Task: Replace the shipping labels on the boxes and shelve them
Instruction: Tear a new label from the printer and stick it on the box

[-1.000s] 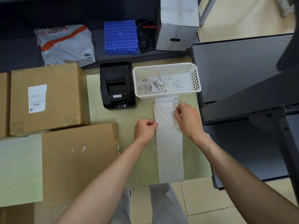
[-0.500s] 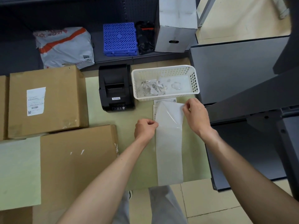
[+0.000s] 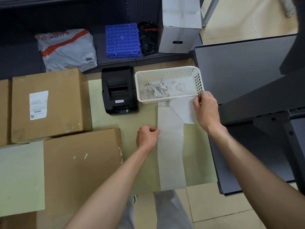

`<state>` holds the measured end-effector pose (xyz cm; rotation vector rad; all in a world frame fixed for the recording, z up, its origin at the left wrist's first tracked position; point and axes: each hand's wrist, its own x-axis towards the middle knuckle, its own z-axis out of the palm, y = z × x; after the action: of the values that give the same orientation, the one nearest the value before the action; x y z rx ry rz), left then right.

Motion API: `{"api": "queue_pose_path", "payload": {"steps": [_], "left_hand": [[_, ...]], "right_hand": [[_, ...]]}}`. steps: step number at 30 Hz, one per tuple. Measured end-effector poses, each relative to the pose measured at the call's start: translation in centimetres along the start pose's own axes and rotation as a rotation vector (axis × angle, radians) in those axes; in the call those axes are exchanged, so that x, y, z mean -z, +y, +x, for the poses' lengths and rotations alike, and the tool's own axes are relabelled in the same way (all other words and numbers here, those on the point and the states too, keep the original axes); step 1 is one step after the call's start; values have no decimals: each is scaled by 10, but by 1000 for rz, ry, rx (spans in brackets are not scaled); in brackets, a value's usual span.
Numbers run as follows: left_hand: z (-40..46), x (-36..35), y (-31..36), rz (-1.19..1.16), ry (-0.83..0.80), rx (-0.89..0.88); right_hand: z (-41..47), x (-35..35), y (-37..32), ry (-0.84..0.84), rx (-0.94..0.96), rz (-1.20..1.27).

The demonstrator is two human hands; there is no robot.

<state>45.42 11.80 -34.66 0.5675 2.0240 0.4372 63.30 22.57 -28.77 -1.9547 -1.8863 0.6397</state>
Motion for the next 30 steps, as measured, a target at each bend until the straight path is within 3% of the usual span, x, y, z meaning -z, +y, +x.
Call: {"api": "queue_pose_path", "payload": {"steps": [15,23,30], "left_hand": [[-3,10,-9,-33,37,72],[-40,37,24,-277,50,-35],[-97,111,69,-503,-105,-131]], "right_hand": [[-5,35,-29,238,15,74],[-46,35,-57,124,303,-13],[-87,33,-110,23,633,-173]]}}
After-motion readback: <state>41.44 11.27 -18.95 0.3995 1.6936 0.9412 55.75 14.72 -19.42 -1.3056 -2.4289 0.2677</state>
